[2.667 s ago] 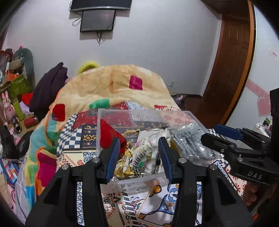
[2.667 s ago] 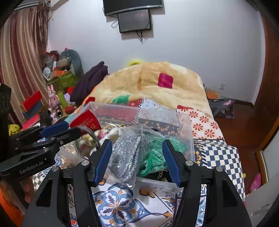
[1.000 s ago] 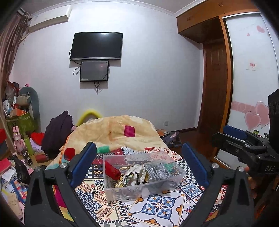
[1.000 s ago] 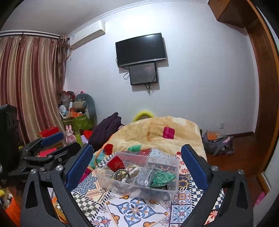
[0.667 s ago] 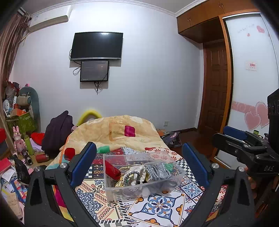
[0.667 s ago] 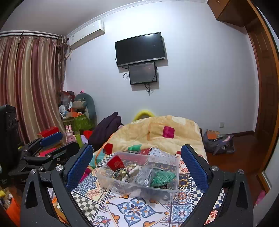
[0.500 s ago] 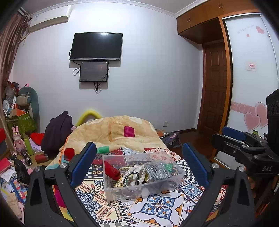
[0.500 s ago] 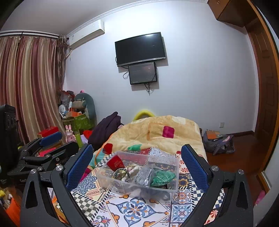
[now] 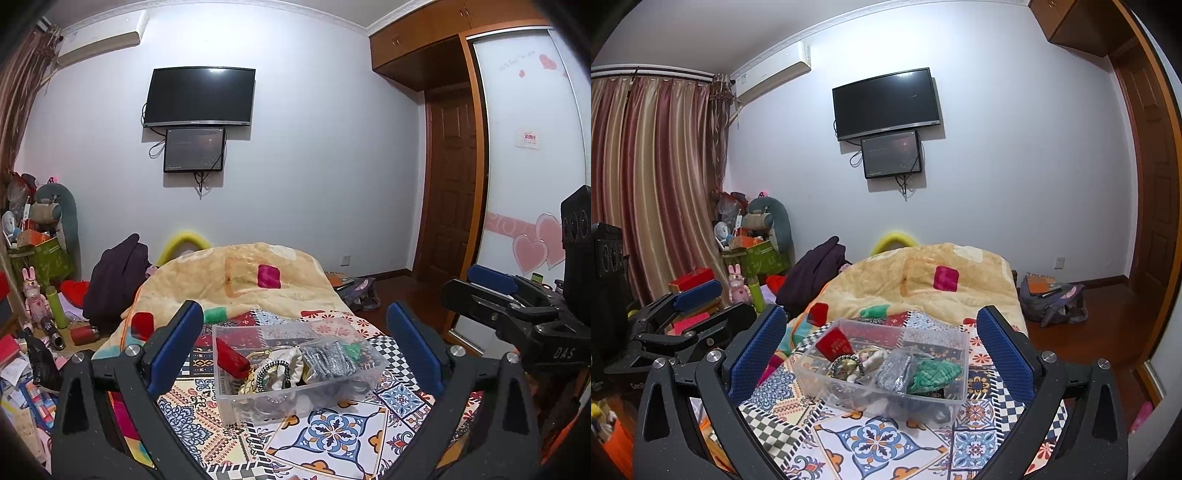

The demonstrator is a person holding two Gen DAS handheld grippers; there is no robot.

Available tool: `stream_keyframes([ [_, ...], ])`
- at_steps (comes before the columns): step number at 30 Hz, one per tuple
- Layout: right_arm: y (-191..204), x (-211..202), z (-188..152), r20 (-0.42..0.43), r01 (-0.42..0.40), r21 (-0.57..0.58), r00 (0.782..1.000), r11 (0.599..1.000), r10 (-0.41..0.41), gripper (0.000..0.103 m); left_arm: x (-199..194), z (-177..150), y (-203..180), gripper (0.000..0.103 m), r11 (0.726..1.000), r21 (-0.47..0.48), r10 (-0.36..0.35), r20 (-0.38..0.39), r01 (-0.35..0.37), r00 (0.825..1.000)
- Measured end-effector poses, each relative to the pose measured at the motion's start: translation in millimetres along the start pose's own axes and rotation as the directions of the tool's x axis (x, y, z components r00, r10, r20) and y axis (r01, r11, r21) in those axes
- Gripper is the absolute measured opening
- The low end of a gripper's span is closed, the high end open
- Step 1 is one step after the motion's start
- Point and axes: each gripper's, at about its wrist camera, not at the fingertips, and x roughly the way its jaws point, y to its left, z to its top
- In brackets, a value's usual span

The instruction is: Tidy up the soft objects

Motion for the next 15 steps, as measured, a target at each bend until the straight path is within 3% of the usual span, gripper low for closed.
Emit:
stream_keyframes([
  [15,4.4,2.2,-0.1,-0.021,0.008,-0.023,1.0,1.0,-0.008,0.103,2.6,-2.2,3.8,0.103,0.999,-0.021,0.027,-0.02,-0.028,0.999],
])
